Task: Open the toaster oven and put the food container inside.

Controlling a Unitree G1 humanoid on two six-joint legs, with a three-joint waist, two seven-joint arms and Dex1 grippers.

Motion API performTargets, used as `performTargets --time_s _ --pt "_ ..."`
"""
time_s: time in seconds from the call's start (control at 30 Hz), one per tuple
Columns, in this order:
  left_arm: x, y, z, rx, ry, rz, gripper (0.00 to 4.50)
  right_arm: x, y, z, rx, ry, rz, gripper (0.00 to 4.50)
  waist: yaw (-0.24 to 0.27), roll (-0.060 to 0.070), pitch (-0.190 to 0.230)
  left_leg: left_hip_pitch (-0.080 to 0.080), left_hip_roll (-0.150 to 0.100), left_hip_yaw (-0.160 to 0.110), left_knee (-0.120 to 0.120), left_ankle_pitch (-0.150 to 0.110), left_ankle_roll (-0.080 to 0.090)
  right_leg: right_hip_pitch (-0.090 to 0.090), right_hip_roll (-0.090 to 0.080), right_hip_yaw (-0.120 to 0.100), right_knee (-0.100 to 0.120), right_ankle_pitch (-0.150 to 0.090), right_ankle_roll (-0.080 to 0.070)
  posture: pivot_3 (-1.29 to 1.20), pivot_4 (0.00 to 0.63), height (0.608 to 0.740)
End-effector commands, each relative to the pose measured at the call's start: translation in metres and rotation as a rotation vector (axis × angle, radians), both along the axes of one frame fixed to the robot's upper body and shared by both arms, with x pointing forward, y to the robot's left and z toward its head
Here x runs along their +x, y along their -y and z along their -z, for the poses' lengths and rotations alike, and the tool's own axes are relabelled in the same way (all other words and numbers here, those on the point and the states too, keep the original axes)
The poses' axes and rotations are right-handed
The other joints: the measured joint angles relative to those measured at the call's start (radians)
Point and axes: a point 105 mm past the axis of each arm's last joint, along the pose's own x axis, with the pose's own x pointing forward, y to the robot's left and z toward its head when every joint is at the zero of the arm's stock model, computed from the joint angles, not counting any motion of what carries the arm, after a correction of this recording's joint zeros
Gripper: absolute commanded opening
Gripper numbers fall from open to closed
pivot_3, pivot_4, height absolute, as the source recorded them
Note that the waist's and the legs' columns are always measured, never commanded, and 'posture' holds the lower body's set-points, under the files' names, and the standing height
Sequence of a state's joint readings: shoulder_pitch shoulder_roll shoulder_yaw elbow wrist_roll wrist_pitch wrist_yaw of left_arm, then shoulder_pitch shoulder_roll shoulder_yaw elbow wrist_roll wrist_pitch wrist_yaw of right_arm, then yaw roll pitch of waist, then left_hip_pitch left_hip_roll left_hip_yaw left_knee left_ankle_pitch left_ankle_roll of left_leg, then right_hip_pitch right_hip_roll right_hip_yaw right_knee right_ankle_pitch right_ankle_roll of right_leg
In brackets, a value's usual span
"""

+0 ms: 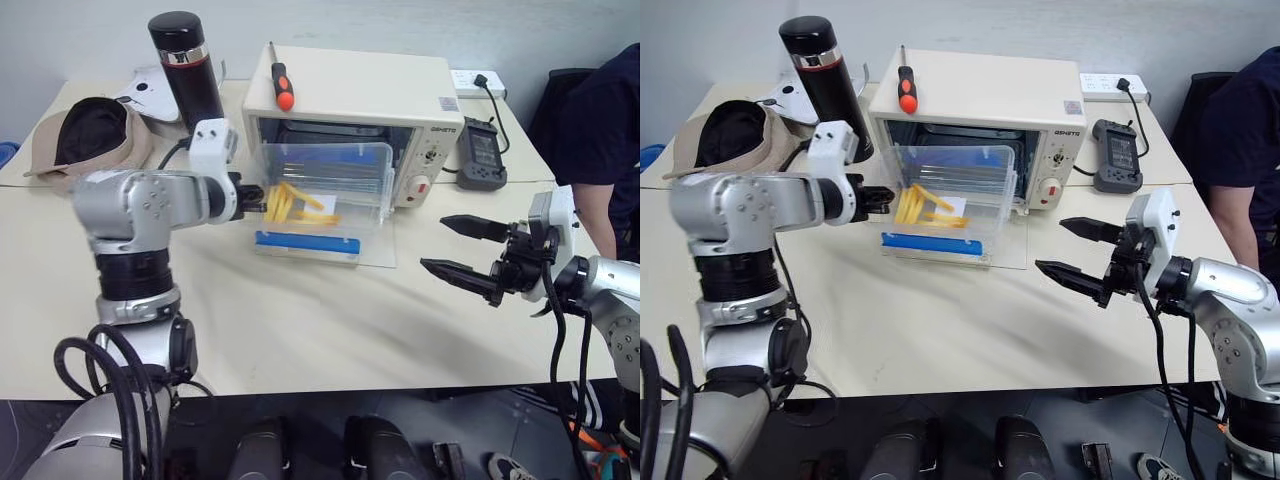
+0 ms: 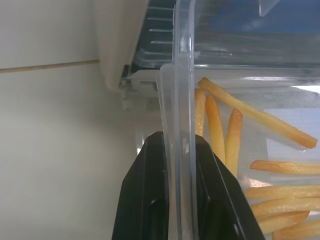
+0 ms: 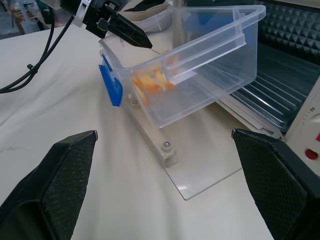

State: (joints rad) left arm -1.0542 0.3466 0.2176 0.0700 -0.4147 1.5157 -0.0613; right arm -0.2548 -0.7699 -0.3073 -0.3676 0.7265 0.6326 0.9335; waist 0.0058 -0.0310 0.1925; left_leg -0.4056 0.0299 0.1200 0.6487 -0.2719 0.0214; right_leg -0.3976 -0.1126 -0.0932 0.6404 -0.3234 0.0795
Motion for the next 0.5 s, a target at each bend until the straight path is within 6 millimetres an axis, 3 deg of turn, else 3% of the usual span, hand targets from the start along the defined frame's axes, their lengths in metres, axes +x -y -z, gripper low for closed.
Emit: performTargets --time_s 0.03,0.23,0.5 --pt "0.007 0.017 -0.015 0.007 0.066 0.031 0.14 -0.007 -0.002 -0.015 0.016 0.079 0.008 4.5 0.002 0.0 0.0 0.0 0.0 0.0 0.0 0.0 0.0 0.0 0.0 0.0 0.0 0.0 0.0 0.0 0.15 0.74" --pt "0.023 0.025 0.002 -0.047 0.015 -0.031 0.14 -0.009 -0.003 -0.013 0.017 0.073 0.032 4.5 0.007 0.0 0.0 0.0 0.0 0.0 0.001 0.0 0.0 0.0 0.0 0.0 0.0 0.0 0.0 0.0 0.15 0.74" --pt "0.021 0.02 0.007 -0.068 0.046 -0.06 2.66 -0.005 -0.008 -0.009 0.015 0.038 0.037 4.5 0.012 0.0 0.0 0.0 0.0 0.0 0.001 0.001 0.001 0.0 0.0 0.0 0.002 0.0 0.0 0.0 0.15 0.74"
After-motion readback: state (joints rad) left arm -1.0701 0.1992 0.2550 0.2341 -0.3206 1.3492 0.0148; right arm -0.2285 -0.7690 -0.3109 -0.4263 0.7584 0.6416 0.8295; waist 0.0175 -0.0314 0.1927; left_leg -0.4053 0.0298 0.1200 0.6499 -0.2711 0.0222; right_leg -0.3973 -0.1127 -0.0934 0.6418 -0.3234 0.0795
